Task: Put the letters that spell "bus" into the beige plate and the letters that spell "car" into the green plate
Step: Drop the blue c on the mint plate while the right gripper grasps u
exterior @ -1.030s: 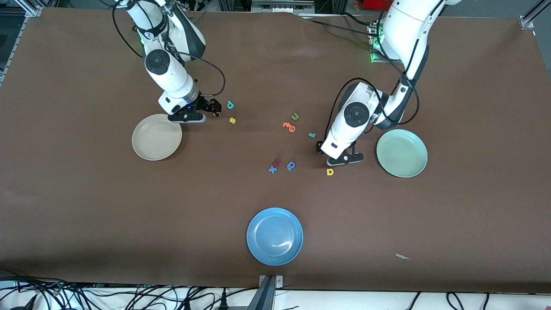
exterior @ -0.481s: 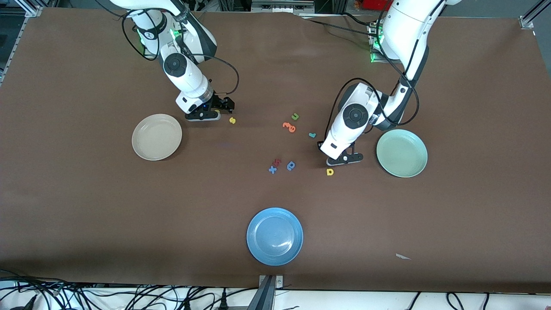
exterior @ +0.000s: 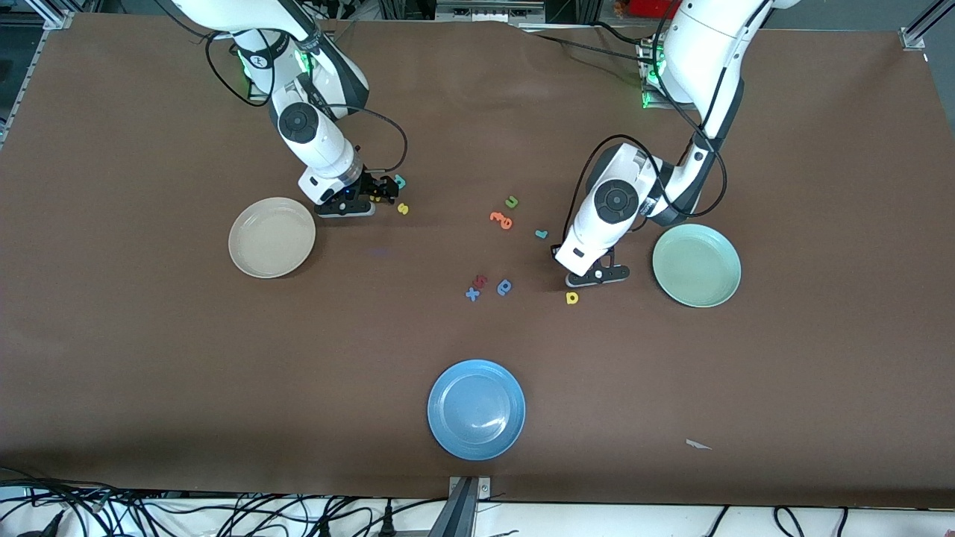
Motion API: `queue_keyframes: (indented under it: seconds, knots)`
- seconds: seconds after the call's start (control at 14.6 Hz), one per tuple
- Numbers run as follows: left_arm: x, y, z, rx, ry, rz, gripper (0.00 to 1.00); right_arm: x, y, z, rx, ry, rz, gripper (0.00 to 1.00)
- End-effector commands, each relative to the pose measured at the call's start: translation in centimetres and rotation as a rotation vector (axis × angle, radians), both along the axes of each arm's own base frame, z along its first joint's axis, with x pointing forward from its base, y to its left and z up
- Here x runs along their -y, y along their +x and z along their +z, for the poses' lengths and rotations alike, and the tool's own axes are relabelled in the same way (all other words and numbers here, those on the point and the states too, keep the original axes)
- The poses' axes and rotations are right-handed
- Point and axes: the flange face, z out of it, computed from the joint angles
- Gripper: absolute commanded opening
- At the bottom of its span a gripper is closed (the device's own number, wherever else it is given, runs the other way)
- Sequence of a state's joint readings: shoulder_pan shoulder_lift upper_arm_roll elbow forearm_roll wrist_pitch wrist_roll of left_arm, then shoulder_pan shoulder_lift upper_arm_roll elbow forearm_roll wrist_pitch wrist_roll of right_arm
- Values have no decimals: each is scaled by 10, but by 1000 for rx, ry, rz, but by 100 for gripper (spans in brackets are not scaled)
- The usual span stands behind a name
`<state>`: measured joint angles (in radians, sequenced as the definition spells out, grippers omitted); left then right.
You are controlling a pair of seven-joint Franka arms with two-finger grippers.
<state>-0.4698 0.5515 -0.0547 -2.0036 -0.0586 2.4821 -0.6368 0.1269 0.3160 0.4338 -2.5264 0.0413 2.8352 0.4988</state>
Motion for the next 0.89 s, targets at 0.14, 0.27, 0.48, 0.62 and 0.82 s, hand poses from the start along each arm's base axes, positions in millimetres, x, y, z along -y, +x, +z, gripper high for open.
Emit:
queue_keyframes:
  seconds: [0.14,0.27,0.48,0.62,0.82]
  knots:
    - [-45,20,30,-111,47,-152,12,3,-8,-7,-2,-5,9,87]
    - [-81,34,54,-123,37,-227,12,5,-14,-11,-12,-12,13,80]
    - [-146,48,71,-159,67,-366,12,9,-23,-15,-5,-9,15,68]
    - [-182,55,69,-174,75,-490,12,11,-28,-18,-11,-13,18,55]
    - [-211,62,55,-193,129,-625,28,11,-28,-17,-8,-14,22,33]
